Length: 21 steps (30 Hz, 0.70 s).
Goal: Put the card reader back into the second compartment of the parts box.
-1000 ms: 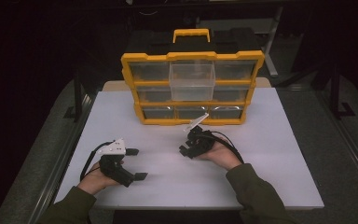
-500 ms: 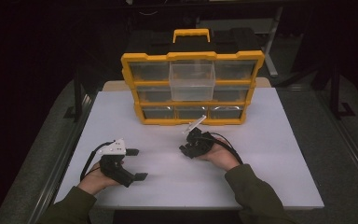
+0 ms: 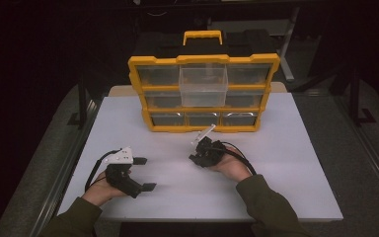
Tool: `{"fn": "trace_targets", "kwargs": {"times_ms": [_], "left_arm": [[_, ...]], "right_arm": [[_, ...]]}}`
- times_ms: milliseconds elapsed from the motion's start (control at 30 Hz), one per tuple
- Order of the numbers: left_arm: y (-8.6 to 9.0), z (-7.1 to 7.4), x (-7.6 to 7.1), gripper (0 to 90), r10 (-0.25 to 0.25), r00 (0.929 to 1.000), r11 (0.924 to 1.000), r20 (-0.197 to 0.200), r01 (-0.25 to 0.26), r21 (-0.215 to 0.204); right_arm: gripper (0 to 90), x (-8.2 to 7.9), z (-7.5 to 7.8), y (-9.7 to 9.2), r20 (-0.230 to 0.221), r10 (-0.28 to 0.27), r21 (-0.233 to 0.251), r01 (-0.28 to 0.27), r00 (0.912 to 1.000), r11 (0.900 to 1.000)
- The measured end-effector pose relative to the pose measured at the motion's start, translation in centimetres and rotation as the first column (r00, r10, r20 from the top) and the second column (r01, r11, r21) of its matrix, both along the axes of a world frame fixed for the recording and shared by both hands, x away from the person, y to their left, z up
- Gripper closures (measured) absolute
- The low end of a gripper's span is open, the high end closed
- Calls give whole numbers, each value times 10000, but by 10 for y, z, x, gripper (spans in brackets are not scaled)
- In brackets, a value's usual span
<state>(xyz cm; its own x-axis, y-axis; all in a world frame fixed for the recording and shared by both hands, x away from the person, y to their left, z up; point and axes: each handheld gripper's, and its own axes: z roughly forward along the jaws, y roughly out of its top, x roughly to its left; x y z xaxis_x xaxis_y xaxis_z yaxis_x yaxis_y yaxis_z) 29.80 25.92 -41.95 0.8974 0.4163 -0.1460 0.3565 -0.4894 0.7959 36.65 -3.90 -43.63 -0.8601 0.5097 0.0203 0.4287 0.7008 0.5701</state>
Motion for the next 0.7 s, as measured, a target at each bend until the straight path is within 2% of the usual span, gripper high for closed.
{"fn": "trace_targets", "kwargs": {"times_ms": [367, 700], "left_arm": [[0, -1, 0, 0, 12, 10000, 10000, -24, -12, 6], [0, -1, 0, 0, 48, 10000, 10000, -40, -48, 22]], "right_arm": [[721, -1, 1, 0, 84, 204, -78, -203, 9998, 9998], [721, -2, 13, -12, -39, 271, 322, -270, 9996, 9991]]}}
